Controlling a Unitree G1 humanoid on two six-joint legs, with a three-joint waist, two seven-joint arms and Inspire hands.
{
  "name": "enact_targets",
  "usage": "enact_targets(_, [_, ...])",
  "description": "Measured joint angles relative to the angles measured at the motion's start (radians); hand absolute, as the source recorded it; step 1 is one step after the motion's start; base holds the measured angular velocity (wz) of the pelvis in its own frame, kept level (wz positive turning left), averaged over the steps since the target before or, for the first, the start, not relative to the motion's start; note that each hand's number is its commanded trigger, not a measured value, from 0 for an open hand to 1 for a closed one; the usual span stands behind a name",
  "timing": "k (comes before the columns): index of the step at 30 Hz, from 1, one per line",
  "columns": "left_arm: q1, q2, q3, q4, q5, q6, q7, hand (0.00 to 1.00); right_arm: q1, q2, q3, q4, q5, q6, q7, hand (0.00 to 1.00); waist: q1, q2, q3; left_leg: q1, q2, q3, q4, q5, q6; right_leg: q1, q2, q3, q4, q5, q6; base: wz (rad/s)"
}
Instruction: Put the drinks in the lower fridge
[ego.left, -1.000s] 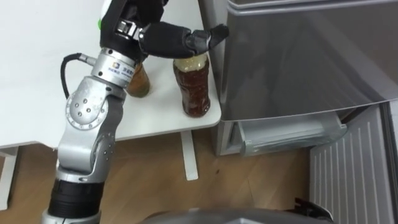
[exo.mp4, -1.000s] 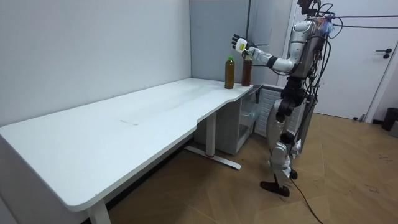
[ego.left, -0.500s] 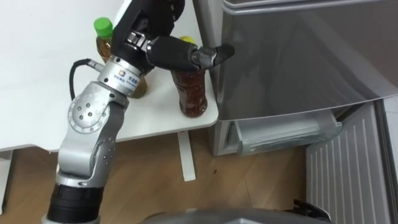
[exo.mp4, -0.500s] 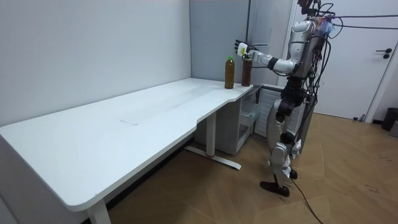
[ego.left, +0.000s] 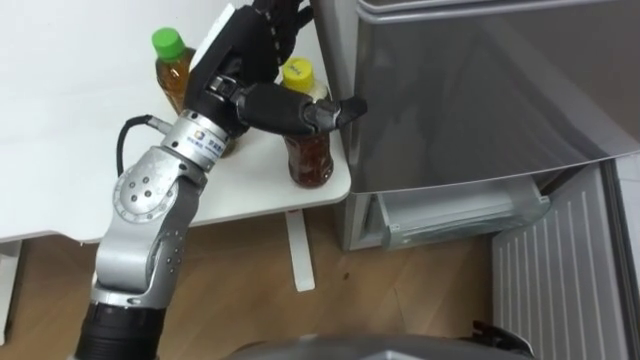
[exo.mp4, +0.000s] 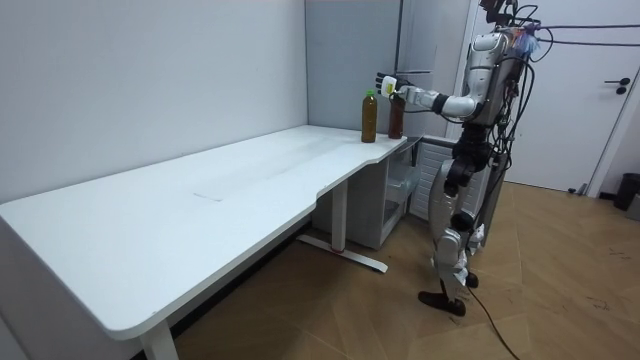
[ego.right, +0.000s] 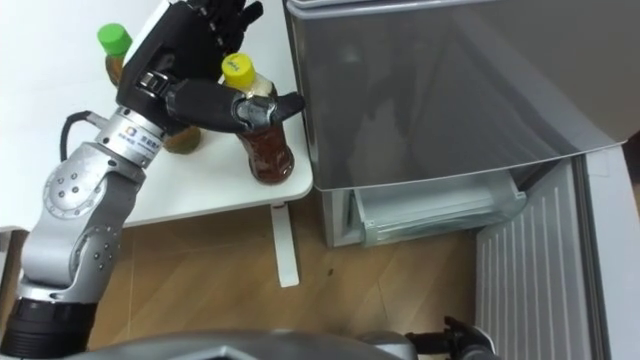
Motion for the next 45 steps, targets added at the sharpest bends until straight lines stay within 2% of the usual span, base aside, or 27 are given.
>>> enact_targets(13, [0.025, 0.0, 0.002, 0.04, 0.006, -0.003, 0.035, 0.0, -0.001, -0.003, 0.0, 0.002, 0.0, -0.002, -0.003, 0.0, 0.0, 0.005, 0.0025, -0.004, 0.0, -0.001, -0.001, 0.0, 0.0, -0.007, 0.0, 0.002, 0.0, 0.0, 0.0, 0.0])
enact_targets(22, [0.025, 0.0, 0.002, 0.04, 0.006, -0.003, 0.036, 0.0, -0.001, -0.001, 0.0, 0.001, 0.0, -0.002, -0.006, 0.0, 0.0, 0.001, 0.0079, -0.006, 0.0, 0.0, -0.002, 0.0, 0.0, -0.007, 0.0, 0.001, 0.0, 0.0, 0.0, 0.0])
enact_targets(45, [0.029, -0.001, 0.002, 0.04, 0.007, -0.003, 0.052, 0.0, -0.002, -0.001, 0.0, -0.001, 0.0, -0.002, -0.012, 0.0, 0.001, 0.0, 0.0073, -0.005, 0.0, -0.001, 0.0, 0.0, 0.0, -0.011, 0.0, 0.001, 0.001, 0.0, 0.0, 0.0])
